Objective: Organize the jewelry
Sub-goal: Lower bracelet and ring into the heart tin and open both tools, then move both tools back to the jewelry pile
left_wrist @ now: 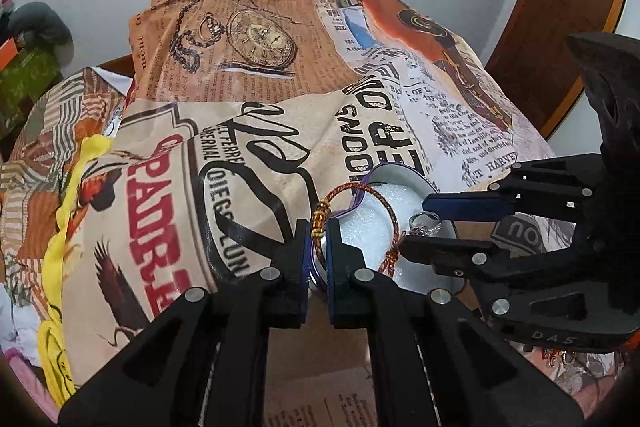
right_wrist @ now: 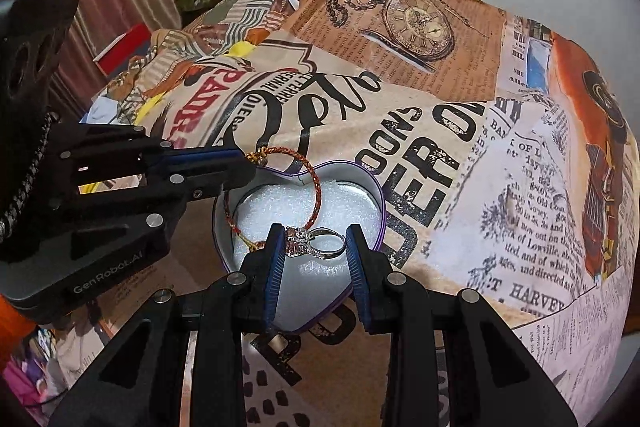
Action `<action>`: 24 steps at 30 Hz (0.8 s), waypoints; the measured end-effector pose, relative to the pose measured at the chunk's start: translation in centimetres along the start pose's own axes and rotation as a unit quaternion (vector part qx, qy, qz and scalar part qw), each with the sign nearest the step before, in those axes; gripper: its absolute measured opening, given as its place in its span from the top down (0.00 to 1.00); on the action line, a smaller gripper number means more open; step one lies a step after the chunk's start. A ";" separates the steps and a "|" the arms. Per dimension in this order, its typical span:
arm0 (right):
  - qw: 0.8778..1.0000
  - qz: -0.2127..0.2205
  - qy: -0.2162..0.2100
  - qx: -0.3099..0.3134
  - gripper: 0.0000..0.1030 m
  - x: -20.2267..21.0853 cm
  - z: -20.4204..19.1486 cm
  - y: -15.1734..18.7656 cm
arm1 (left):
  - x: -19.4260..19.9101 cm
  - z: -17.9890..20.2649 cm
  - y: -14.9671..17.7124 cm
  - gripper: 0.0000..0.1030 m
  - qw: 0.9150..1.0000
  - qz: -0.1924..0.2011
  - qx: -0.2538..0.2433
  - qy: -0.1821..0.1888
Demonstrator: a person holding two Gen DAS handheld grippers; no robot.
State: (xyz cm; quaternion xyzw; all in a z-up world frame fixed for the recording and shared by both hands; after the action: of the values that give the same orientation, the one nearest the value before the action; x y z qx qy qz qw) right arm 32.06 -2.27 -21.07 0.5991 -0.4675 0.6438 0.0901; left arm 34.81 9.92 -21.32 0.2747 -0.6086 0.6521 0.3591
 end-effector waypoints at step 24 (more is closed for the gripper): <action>0.997 0.052 0.054 0.005 0.68 7.5 -2.1 1.0 | 7.9 1.2 0.5 0.78 0.999 0.037 0.003 -0.029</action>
State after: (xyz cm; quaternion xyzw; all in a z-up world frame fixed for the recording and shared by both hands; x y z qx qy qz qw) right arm 27.98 -4.66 -14.78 0.5387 -0.4896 0.6812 0.0783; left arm 29.67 9.83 -15.24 0.2721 -0.6266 0.6582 0.3164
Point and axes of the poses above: each gripper's, at about its wrist camera, not at the fingertips, and x roughly against the way its jaws point, z to its right, y to its underside, the point moved 3 cm from there along -x, roughly the way its jaws point, and after that the axes turned 3 degrees about -y, right-handed, at the moved point
